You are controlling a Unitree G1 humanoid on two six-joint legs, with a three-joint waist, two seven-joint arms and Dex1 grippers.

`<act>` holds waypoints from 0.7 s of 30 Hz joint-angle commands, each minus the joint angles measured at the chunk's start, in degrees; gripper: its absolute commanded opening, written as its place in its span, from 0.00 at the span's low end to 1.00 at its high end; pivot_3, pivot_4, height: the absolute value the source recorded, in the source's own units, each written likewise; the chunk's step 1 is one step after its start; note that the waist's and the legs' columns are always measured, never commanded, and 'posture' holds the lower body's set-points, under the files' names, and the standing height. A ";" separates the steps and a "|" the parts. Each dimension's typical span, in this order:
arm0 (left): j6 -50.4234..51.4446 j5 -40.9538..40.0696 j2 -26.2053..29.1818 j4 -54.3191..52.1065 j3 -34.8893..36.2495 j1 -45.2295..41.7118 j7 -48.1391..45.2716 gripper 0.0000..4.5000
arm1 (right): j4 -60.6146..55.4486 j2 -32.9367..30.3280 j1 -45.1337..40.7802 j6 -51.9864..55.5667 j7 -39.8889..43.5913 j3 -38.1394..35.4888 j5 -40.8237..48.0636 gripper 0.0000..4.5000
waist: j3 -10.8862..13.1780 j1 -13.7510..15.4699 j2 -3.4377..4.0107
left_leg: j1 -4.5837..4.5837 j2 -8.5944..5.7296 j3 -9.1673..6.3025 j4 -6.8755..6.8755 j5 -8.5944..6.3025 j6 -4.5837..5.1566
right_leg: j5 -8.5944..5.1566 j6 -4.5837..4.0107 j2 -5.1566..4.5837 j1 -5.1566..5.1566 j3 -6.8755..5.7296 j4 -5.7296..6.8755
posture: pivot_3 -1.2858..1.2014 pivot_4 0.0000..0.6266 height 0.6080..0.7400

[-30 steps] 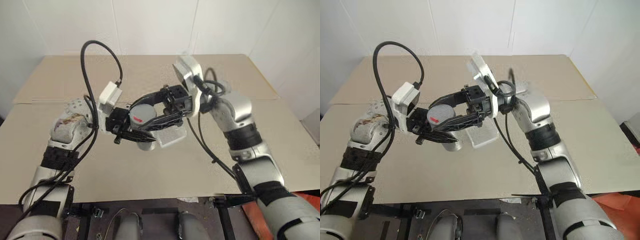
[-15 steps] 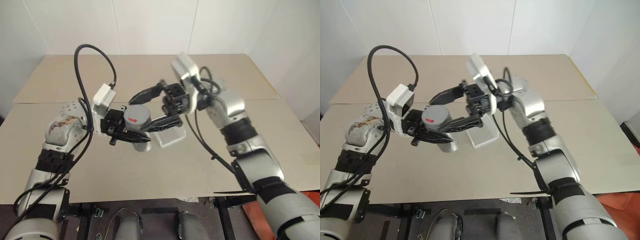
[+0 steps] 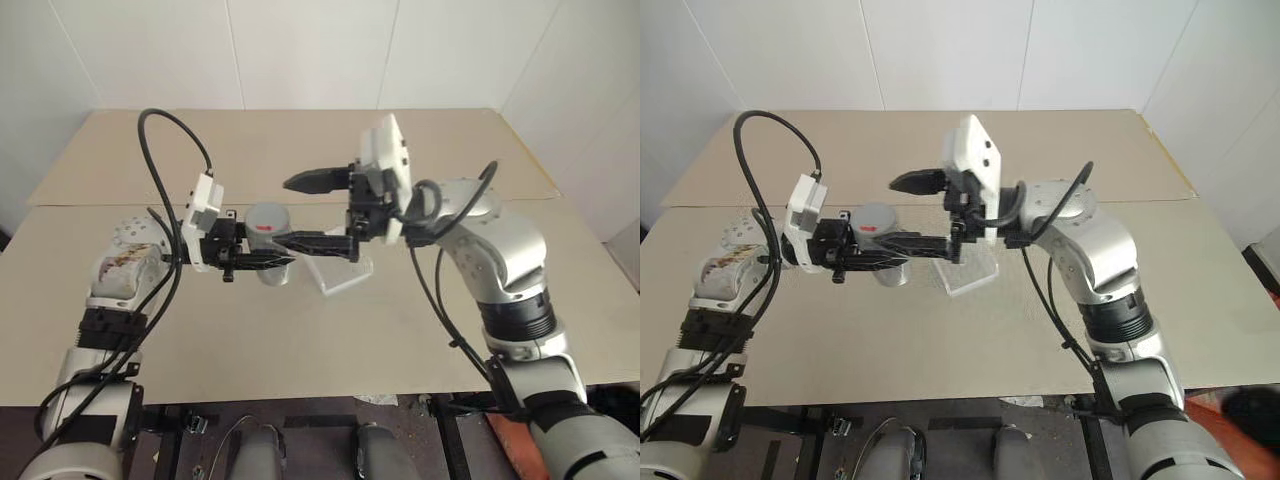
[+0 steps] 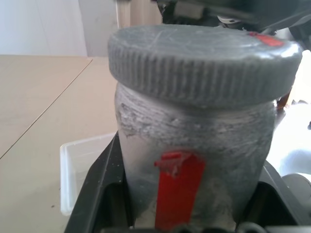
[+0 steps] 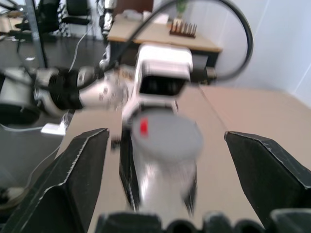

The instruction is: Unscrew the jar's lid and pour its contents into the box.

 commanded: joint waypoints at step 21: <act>0.80 -1.74 -0.52 -4.17 3.15 1.05 0.15 0.43 | 6.26 6.55 -3.17 0.32 -5.68 1.41 -6.46 0.99 | 0.00 0.15 0.00 | 0.00 -0.01 0.00 0.00 0.00 0.00 | 0.00 0.00 -0.01 0.02 -0.01 0.00 | 0.52 0.24 1.00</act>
